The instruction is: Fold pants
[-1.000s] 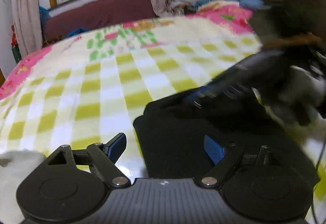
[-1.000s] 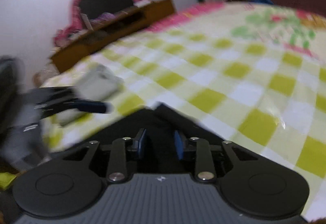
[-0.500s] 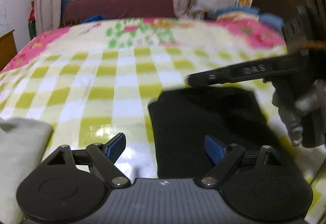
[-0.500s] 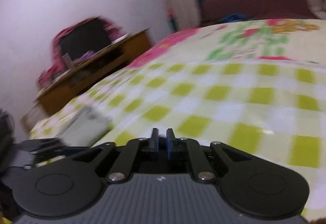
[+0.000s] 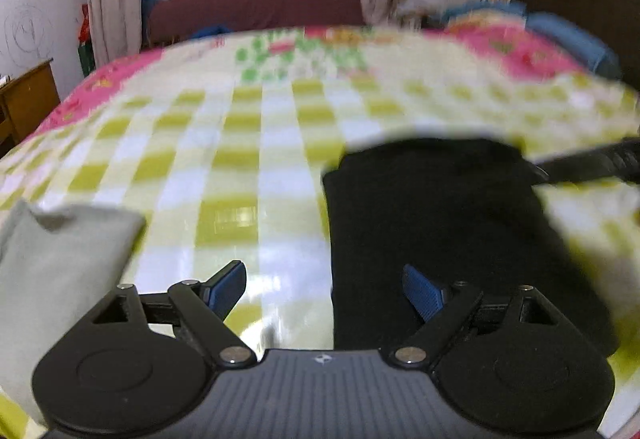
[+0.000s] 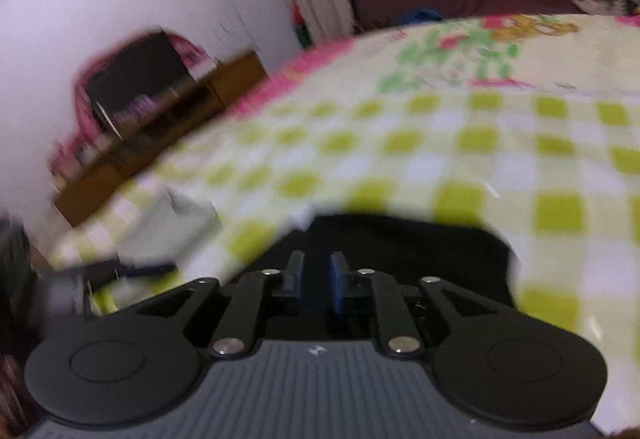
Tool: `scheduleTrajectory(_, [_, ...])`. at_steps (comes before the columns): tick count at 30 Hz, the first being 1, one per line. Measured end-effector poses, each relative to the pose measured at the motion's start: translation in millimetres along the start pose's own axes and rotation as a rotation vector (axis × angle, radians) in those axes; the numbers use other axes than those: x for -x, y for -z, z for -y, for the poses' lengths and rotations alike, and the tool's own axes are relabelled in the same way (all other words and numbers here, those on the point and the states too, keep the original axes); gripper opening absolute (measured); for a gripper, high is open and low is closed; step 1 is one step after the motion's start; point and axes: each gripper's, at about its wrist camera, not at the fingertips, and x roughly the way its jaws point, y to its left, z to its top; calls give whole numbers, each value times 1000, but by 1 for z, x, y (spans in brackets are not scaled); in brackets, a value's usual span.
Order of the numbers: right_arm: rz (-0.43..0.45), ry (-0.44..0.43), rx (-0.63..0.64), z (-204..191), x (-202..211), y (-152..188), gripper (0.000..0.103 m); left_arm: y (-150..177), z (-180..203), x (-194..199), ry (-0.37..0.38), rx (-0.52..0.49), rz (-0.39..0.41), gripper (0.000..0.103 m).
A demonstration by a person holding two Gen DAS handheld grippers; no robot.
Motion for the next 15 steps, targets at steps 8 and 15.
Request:
scheduleTrajectory(8, [99, 36, -171, 2, 39, 12, 17, 7, 0, 35, -21, 109, 45, 102])
scheduleTrajectory(15, [-9, 178, -184, 0, 25, 47, 20, 25, 28, 13, -60, 88, -74, 103])
